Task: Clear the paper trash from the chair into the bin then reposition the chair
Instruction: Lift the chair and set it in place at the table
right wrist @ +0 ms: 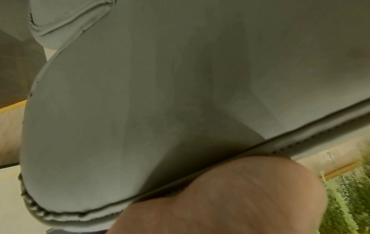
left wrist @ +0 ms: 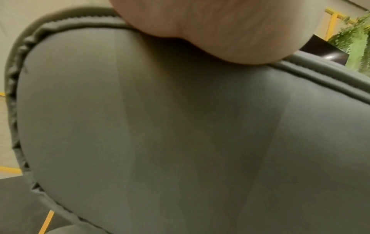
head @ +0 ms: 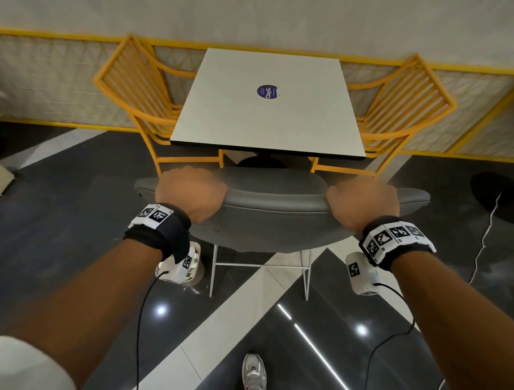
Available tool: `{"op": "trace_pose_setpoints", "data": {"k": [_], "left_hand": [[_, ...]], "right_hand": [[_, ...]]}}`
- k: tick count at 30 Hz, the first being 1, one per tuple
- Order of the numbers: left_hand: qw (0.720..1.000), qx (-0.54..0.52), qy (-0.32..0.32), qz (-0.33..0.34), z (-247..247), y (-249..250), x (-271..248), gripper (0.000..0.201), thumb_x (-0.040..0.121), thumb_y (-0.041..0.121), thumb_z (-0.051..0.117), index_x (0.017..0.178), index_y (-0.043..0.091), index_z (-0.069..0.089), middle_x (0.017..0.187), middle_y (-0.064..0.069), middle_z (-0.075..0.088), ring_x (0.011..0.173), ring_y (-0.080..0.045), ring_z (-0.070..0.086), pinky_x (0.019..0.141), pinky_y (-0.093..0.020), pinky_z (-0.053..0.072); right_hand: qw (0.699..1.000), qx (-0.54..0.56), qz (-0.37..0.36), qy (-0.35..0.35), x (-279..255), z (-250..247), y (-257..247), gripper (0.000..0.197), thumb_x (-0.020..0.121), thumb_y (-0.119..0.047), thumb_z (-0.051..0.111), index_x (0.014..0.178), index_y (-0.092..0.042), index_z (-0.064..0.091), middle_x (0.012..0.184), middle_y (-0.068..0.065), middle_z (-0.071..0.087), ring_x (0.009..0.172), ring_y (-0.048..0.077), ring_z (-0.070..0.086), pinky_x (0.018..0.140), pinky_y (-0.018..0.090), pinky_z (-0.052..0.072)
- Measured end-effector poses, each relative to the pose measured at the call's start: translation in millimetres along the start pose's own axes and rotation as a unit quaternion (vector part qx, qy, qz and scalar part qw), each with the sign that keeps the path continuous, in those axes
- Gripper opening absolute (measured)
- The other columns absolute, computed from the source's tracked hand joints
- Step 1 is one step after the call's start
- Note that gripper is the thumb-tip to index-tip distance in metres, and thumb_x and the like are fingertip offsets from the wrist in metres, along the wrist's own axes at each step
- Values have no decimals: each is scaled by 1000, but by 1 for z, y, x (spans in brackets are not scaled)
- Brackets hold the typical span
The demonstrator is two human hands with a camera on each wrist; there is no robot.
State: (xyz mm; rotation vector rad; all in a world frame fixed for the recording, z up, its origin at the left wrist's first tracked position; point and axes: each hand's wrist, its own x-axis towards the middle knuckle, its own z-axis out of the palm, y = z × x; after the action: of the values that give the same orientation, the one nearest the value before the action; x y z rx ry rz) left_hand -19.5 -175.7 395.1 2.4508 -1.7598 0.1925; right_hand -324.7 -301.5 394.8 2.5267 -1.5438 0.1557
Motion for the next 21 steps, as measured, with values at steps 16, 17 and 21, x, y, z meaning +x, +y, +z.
{"op": "trace_pose_setpoints", "data": {"k": [16,17,21], "left_hand": [[1000,1,22,-13,31,-13,134,43,84,42,31,61,16,58,54,-2,50,54,-28,49,55,-30,30],[1000,0,25,-11,32,-13,142,44,84,42,30,60,16,57,55,-3,51,55,-28,49,55,-30,29],[999,4,30,-9,35,-11,164,43,84,43,30,60,17,54,56,-2,50,56,-28,47,54,-30,24]], "right_hand": [[1000,1,-10,-6,137,29,9,55,88,-49,28,60,-18,63,52,3,50,53,26,50,51,26,28],[1000,2,-9,-5,144,30,11,55,88,-49,28,59,-17,62,52,3,50,51,25,48,50,25,28],[1000,19,-4,1,168,34,19,53,87,-47,32,56,-15,60,51,4,50,48,21,41,49,24,26]]}}
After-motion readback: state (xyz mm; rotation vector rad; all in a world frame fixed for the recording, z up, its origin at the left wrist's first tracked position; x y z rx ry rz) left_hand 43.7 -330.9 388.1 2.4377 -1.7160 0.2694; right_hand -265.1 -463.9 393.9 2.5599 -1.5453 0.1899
